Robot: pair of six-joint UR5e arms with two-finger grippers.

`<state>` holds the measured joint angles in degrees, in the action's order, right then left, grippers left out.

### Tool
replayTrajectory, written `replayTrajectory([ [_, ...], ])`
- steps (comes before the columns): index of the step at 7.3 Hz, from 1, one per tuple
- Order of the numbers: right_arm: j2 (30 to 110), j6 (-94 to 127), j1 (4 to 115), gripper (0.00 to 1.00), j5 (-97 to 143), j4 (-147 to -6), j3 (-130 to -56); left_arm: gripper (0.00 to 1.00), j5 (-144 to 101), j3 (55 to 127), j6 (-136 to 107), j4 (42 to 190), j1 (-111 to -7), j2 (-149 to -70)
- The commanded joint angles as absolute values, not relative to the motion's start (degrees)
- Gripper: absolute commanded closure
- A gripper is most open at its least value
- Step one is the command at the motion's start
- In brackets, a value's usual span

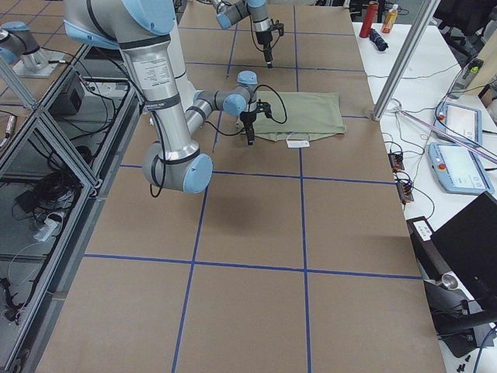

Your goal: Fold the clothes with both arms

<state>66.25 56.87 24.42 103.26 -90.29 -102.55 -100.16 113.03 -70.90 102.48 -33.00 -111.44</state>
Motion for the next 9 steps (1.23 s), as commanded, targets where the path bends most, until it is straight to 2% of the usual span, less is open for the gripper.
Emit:
replayTrajectory([
  [1, 70.73, 56.87, 24.78, 0.00, 103.27, -90.35, -106.24, 0.00, -100.20, 113.03, -70.93, 102.48, -32.87, -111.53],
  [3, 73.04, 56.87, 25.05, 0.00, 103.36, -90.26, -108.81, 0.00, -100.20, 113.20, -71.02, 102.39, -32.70, -111.53],
  [5, 68.41, 54.69, 28.02, 0.00, 103.36, -90.70, -107.15, 0.00, -100.28, 113.47, -70.75, 102.39, -32.70, -111.53],
  [7, 58.33, 52.22, 30.84, 0.00, 103.71, -90.70, -97.44, 0.00, -100.28, 113.29, -70.58, 102.39, -32.70, -111.53],
  [9, 53.63, 51.68, 31.20, 0.00, 103.45, -90.18, -90.64, 0.00, -100.28, 113.03, -70.49, 102.48, -32.70, -111.45],
])
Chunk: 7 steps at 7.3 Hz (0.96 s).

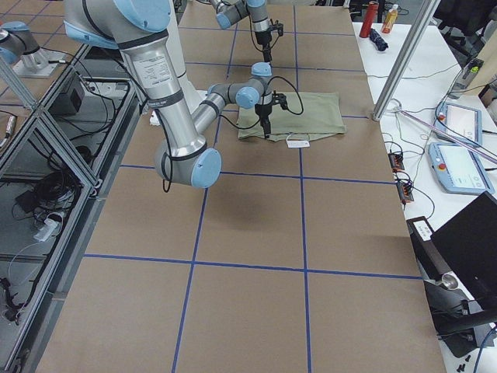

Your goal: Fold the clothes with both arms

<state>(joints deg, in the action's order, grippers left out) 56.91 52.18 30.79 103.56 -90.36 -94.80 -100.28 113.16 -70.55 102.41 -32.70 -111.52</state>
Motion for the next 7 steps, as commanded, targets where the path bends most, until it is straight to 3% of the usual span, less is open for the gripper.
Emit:
replayTrajectory([
  [1, 52.83, 50.64, 31.38, 0.00, 103.45, -90.09, -89.22, 0.00, -100.28, 113.03, -70.49, 102.48, -32.70, -111.45],
  [7, 53.70, 49.66, 32.17, 0.00, 103.71, -90.44, -87.37, 0.00, -100.28, 113.03, -70.66, 102.48, -32.70, -111.53],
])
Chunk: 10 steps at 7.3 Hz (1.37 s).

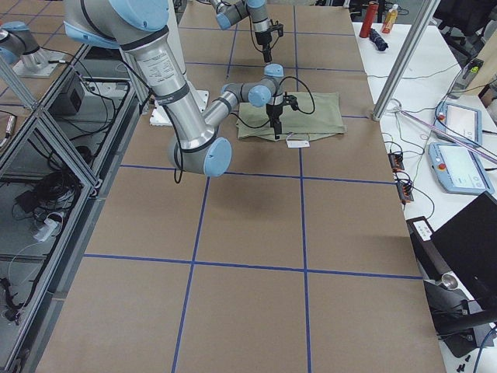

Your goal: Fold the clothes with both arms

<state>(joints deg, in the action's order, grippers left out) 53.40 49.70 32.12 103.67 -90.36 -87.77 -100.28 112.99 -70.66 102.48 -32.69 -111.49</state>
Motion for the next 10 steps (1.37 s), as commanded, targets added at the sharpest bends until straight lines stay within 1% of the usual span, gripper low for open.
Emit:
replayTrajectory([
  [1, 53.70, 49.66, 32.17, 0.00, 103.80, -90.44, -87.36, 0.00, -100.28, 113.03, -70.66, 102.57, -32.70, -111.53],
  [3, 54.22, 49.66, 33.30, 0.00, 104.93, -90.44, -87.45, 0.00, -100.28, 113.03, -70.75, 102.57, -32.61, -111.62],
  [7, 59.66, 46.50, 35.68, 0.00, 107.05, -89.74, -90.17, 0.00, -100.20, 113.03, -70.93, 102.57, -32.61, -111.88],
  [10, 59.24, 45.00, 37.96, 0.00, 109.41, -89.74, -91.14, 0.00, -100.20, 113.11, -70.93, 102.57, -32.26, -111.88],
])
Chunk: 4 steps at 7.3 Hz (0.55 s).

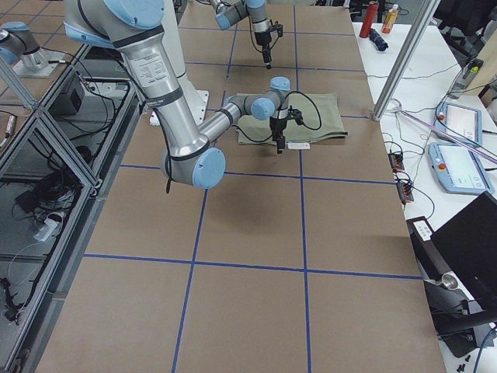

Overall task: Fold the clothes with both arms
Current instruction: 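Move the left gripper to the shirt corner nearest the robot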

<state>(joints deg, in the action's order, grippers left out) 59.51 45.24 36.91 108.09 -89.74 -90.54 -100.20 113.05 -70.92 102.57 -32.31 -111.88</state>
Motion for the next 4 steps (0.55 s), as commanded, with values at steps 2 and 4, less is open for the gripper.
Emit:
replayTrajectory([
  [2, 56.71, 44.91, 39.28, 0.00, 110.13, -89.82, -90.71, 0.00, -100.11, 113.64, -70.84, 102.39, -32.26, -111.88],
  [4, 53.89, 45.00, 41.30, 0.00, 110.65, -89.65, -89.65, 0.00, -100.19, 113.47, -70.84, 102.57, -32.26, -111.88],
])
